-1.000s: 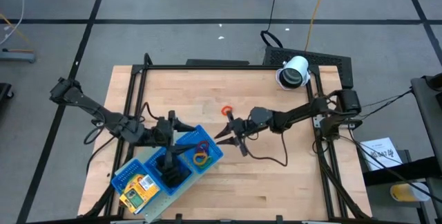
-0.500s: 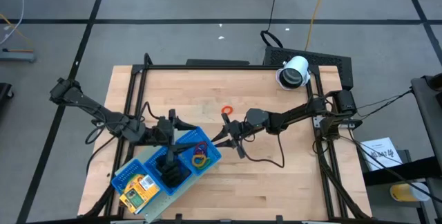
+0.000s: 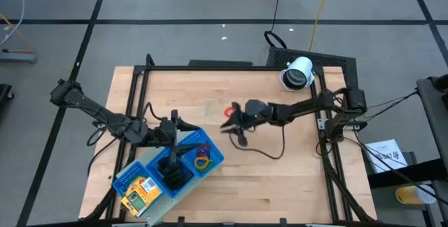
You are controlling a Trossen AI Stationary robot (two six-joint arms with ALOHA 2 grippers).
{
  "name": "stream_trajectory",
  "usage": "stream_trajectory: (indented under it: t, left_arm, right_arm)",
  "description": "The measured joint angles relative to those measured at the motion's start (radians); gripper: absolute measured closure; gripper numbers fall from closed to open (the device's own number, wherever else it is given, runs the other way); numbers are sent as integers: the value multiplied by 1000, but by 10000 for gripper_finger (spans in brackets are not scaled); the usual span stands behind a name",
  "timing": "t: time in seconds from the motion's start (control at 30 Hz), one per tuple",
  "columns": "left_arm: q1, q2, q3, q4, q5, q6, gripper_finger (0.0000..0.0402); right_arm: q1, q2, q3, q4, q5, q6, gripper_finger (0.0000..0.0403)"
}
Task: Pick & Place Office Desk Supplies
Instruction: Put the orange spring rubber band into the top blue basket on the shelf
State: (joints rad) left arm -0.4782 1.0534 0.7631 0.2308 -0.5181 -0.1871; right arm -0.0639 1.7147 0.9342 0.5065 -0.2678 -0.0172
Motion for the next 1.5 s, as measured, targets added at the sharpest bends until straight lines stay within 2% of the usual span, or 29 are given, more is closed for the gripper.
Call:
stream_trajectory:
  t: [0.13, 0.27, 0.4, 0.57, 0.73, 0.97, 1.0, 1.1, 1.23, 1.33, 1.5]
  left_arm:
    - [0, 0, 0, -28, 2, 2, 123]
    - [0, 0, 0, -34, 1, 11, 123]
    - [0, 0, 0, -35, -3, 38, 123]
    - [0, 0, 0, -39, -4, 44, 123]
    - [3, 0, 0, -44, -7, 44, 123]
    - [7, 0, 0, -44, -7, 45, 123]
    - [9, 0, 0, -45, -7, 45, 123]
    - [18, 0, 0, -45, -7, 45, 123]
    - [38, 0, 0, -46, -7, 45, 123]
    - [59, 0, 0, -47, -8, 49, 123]
    - [105, 0, 0, -48, -8, 94, 124]
  right_arm:
    - [-81, 7, -12, -113, 111, -67, 302]
    - [-142, 66, -14, -163, 111, -84, 257]
    - [-173, 138, -11, -125, 109, -105, 206]
    - [-187, 220, -10, -107, 127, -114, 190]
    - [-202, 265, -8, -119, 185, -110, 235]
    - [-210, 274, -9, -143, 214, -134, 374]
    - [-209, 275, -9, -137, 219, -147, 384]
    - [-207, 275, -10, -108, 250, -154, 383]
    - [-208, 223, -14, -98, 223, -129, 389]
    - [-206, 148, -18, -94, 202, -121, 391]
    - [-189, -17, -13, -68, 96, -96, 390]
